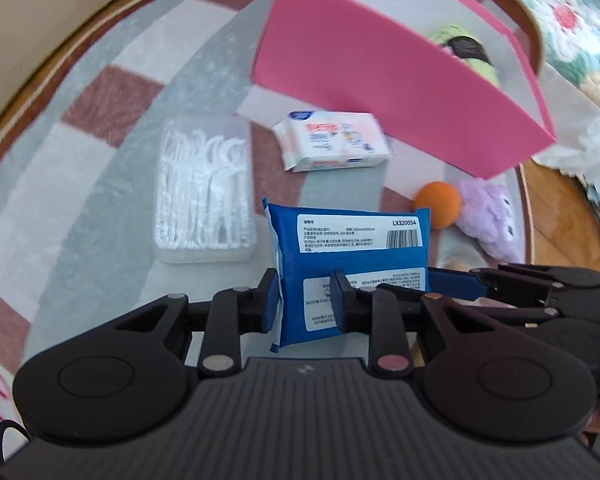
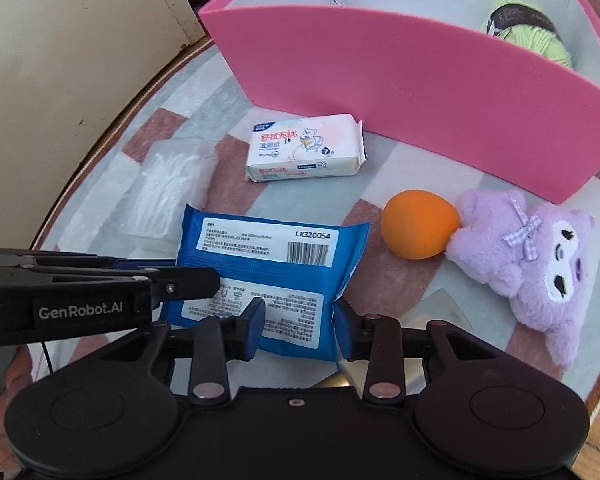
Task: Organize objects
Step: 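Grasp the blue wet-wipe pack with the left gripper and lift it, then lower the blue pack into the pink box and open the left gripper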
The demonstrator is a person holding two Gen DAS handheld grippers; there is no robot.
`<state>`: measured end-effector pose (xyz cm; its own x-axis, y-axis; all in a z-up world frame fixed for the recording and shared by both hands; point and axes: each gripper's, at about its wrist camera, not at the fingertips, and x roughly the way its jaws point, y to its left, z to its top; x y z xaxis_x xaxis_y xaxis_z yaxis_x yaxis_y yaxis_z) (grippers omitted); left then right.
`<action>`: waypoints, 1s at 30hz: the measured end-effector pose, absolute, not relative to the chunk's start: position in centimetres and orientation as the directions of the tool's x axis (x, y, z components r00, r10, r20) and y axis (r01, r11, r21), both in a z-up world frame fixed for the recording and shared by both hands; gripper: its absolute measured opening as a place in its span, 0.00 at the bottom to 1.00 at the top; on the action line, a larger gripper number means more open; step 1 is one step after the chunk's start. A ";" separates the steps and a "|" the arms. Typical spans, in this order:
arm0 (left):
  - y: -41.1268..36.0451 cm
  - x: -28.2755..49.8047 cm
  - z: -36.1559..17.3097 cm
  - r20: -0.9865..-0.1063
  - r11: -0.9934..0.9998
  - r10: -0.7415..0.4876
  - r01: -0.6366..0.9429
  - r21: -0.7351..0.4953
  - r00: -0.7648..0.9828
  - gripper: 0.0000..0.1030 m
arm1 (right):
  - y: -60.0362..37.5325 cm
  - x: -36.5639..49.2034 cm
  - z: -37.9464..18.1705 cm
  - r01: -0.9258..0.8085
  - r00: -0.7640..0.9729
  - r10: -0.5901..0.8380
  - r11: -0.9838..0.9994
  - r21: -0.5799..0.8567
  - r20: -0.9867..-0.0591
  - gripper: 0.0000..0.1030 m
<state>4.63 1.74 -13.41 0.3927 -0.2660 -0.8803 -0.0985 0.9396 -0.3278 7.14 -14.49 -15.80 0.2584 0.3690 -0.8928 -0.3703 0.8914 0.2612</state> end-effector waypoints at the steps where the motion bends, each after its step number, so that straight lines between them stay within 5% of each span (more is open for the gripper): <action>1: 1.6 4.6 -12.8 -0.888 0.944 -0.264 -0.087 -0.317 0.377 0.24 | -14.6 7.0 -15.4 -0.364 0.257 0.371 0.893 0.266 -0.892 0.42; 11: 2.4 4.7 -5.8 -0.831 0.917 -0.364 0.003 -0.400 0.421 0.24 | -16.5 5.2 -8.6 -0.347 0.333 0.434 0.882 0.319 -0.837 0.61; 21: 1.1 7.9 1.2 -0.773 0.934 -0.321 0.048 -0.354 0.548 0.24 | -16.8 7.7 -1.6 -0.450 0.459 0.431 0.867 0.214 -0.777 0.61; 25: 0.2 11.4 3.3 -0.759 0.947 -0.295 0.073 -0.312 0.581 0.24 | -17.8 10.3 0.4 -0.466 0.494 0.429 0.865 0.187 -0.756 0.59; 30: -0.7 17.0 3.4 -0.762 0.965 -0.252 0.095 -0.245 0.596 0.24 | -17.4 14.6 1.5 -0.530 0.513 0.375 0.846 0.059 -0.772 0.42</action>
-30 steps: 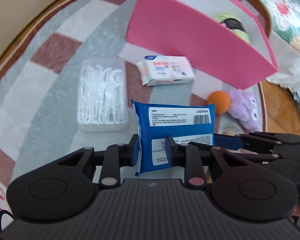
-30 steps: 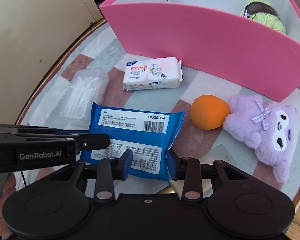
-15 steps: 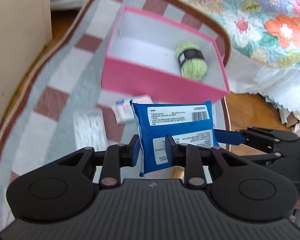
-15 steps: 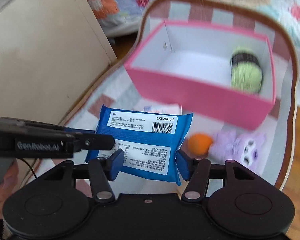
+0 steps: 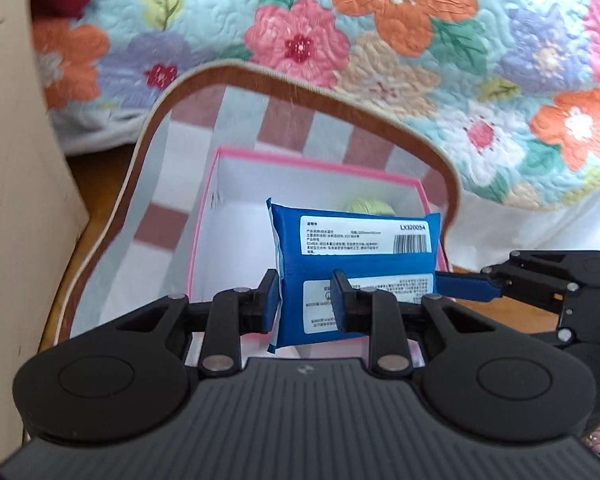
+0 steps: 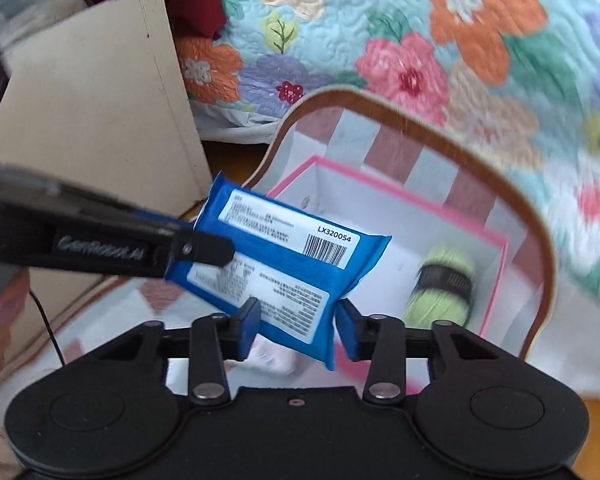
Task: Organize objects
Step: 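Lower the blue pack into the pink box and open the left gripper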
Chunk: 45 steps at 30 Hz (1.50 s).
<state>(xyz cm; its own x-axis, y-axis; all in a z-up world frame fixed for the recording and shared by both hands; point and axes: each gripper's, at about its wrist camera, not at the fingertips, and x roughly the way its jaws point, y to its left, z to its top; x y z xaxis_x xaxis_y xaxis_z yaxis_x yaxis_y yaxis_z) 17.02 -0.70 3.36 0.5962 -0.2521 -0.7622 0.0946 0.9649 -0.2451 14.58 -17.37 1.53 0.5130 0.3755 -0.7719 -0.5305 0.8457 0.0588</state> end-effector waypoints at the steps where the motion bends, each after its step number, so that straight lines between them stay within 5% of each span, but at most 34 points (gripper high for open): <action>1: -0.8 18.2 3.0 -0.766 0.965 -0.252 0.098 -0.241 0.591 0.24 | -17.2 15.5 1.3 -0.536 0.513 0.364 0.844 0.041 -0.778 0.41; 14: -3.6 32.4 -8.2 -0.857 0.975 -0.215 0.061 -0.212 0.467 0.26 | -17.9 28.3 -8.9 -0.402 0.466 0.276 0.912 0.077 -0.841 0.34; 31: -3.7 35.4 -13.3 -0.891 0.974 -0.217 0.029 -0.224 0.398 0.28 | -16.7 31.9 -13.9 -0.378 0.396 0.198 0.925 0.038 -0.897 0.35; 35: -3.9 34.7 -12.1 -0.875 0.980 -0.188 0.023 -0.199 0.447 0.57 | -16.3 31.8 -13.7 -0.314 0.440 0.110 0.949 -0.037 -0.891 0.42; 45: -3.1 26.8 -4.4 -0.864 0.988 -0.095 0.155 -0.020 0.494 0.59 | -18.4 24.0 -6.7 -0.365 0.474 0.365 0.910 0.198 -0.801 0.44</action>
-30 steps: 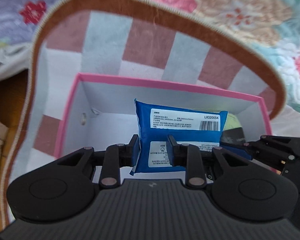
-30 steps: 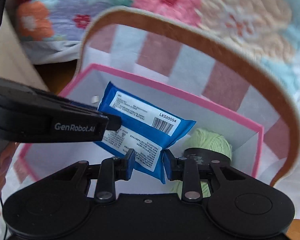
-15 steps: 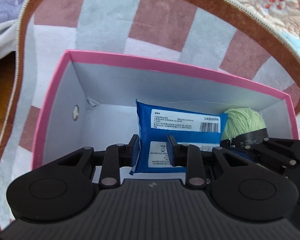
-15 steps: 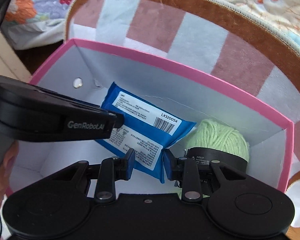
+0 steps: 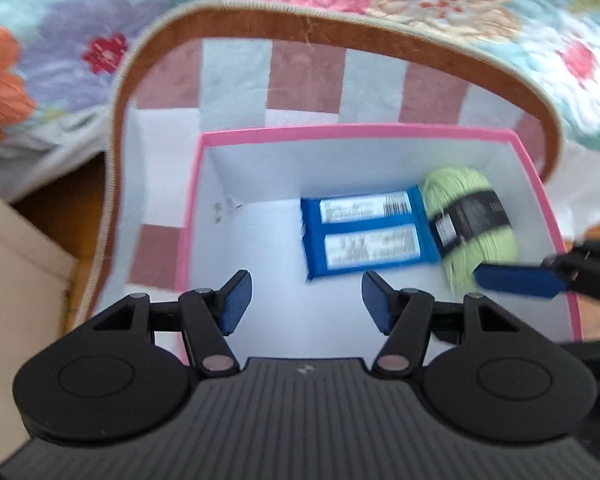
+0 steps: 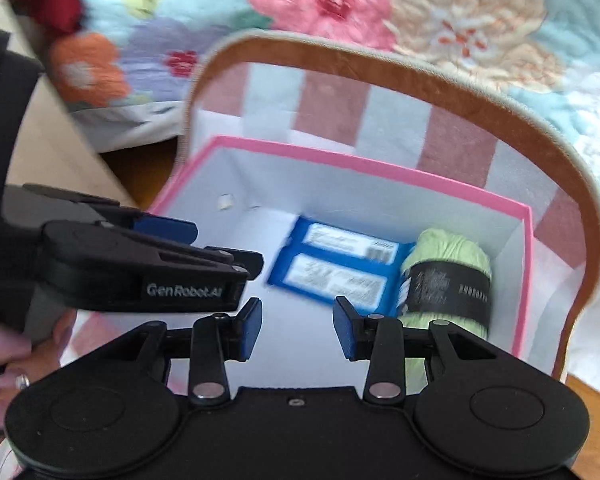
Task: Organize objects
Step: 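Lower the blue pack into the pink box and open the left gripper, then move the left gripper over the clear floss-pick box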
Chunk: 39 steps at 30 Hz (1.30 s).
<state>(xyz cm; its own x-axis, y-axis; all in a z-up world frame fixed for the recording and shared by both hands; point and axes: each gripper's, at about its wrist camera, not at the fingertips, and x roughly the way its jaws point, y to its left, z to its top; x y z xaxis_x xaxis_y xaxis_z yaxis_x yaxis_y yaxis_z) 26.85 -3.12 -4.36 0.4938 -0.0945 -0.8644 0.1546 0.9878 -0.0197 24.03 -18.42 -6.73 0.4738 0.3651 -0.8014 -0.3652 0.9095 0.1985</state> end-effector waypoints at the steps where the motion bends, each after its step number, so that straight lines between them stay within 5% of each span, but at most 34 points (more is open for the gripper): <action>1: -2.8 25.8 -3.4 -0.861 0.987 -0.088 0.160 -0.008 0.501 0.59 | -18.8 22.8 -6.0 -0.373 0.478 0.374 0.906 0.202 -0.794 0.45; 12: 1.9 15.7 4.4 -0.874 0.976 -0.188 0.186 -0.114 0.449 0.65 | -18.3 14.5 0.7 -0.430 0.429 0.449 0.865 0.261 -0.784 0.52; 20: 5.1 9.3 5.2 -0.877 0.976 -0.212 0.145 -0.165 0.432 0.66 | -17.3 9.4 3.1 -0.495 0.402 0.514 0.818 0.293 -0.758 0.60; 27: 7.8 6.1 2.5 -0.865 0.954 -0.287 0.041 -0.298 0.412 0.66 | -14.9 6.4 2.0 -0.556 0.329 0.568 0.763 0.331 -0.754 0.65; 39: 9.5 6.5 -6.6 -0.858 0.934 -0.311 -0.035 -0.355 0.408 0.60 | -8.2 5.4 -7.2 -0.609 0.216 0.547 0.723 0.326 -0.809 0.69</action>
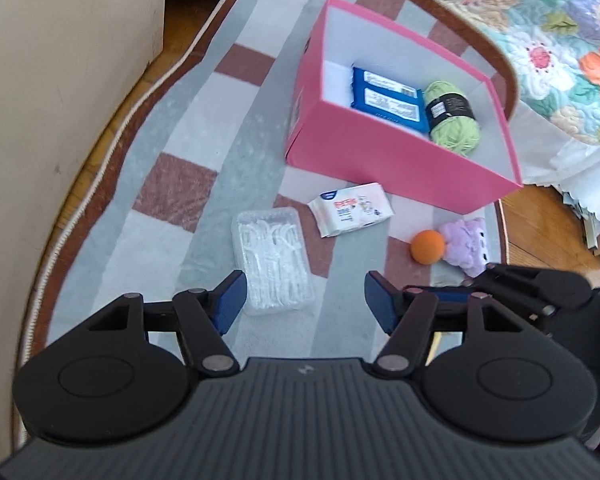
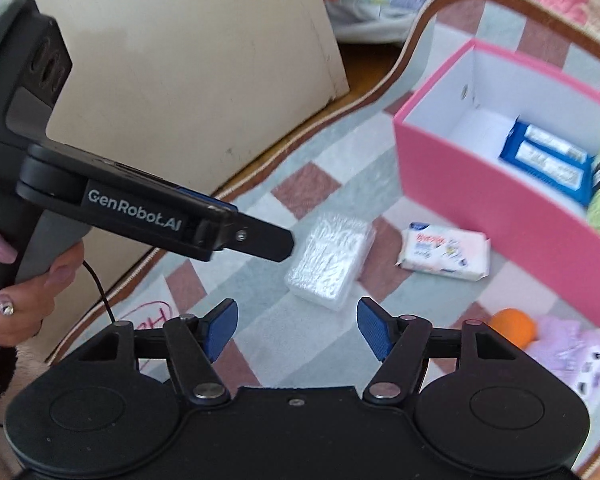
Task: Organize objects
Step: 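Move the left gripper over the clear floss-pick box, then grasp the clear floss-pick box with the left gripper and lift it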
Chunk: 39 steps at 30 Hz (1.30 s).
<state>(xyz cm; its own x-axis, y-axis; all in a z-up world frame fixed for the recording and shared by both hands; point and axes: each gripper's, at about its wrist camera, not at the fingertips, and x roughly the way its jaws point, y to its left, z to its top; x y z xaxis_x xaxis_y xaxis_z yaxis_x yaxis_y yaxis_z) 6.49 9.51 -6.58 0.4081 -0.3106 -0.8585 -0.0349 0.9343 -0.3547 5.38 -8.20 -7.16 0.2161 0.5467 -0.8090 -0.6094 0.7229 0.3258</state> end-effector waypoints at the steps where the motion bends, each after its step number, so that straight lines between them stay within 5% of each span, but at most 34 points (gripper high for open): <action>1: 9.7 6.7 -7.3 -0.859 0.933 -0.310 -0.044 -0.358 0.408 0.59 | -7.8 5.5 -7.9 -0.607 0.218 0.542 0.727 0.322 -0.812 0.69; 9: 9.7 7.9 -11.5 -0.887 0.934 -0.293 -0.093 -0.345 0.357 0.51 | -5.1 6.2 -12.4 -0.650 0.211 0.478 0.721 0.243 -0.853 0.69; 16: 9.8 7.9 -13.3 -0.828 0.846 -0.459 -0.125 -0.518 0.321 0.25 | -3.6 6.4 -14.4 -0.680 0.225 0.453 0.707 0.194 -0.863 0.69; 19: 9.6 7.8 -14.1 -0.753 0.748 -0.584 -0.162 -0.644 0.303 0.25 | -3.8 6.2 -14.4 -0.691 0.230 0.450 0.700 0.181 -0.863 0.69; 31: 11.1 8.1 -12.4 -0.871 0.904 -0.274 -0.202 -0.378 0.407 0.25 | -4.8 6.4 -15.0 -0.657 0.219 0.471 0.719 0.227 -0.855 0.69; 39: 11.6 7.8 -15.0 -0.858 0.837 -0.371 -0.273 -0.474 0.354 0.30 | -4.3 6.6 -15.4 -0.629 0.192 0.500 0.723 0.285 -0.845 0.70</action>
<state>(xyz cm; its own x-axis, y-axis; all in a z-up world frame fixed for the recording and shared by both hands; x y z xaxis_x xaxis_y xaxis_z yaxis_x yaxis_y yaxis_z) 7.84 11.62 -14.99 0.3544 -0.3709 -0.8584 -0.2728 0.8371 -0.4743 6.60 -4.27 -15.36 0.1924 0.4996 -0.8446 -0.6290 0.7234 0.2845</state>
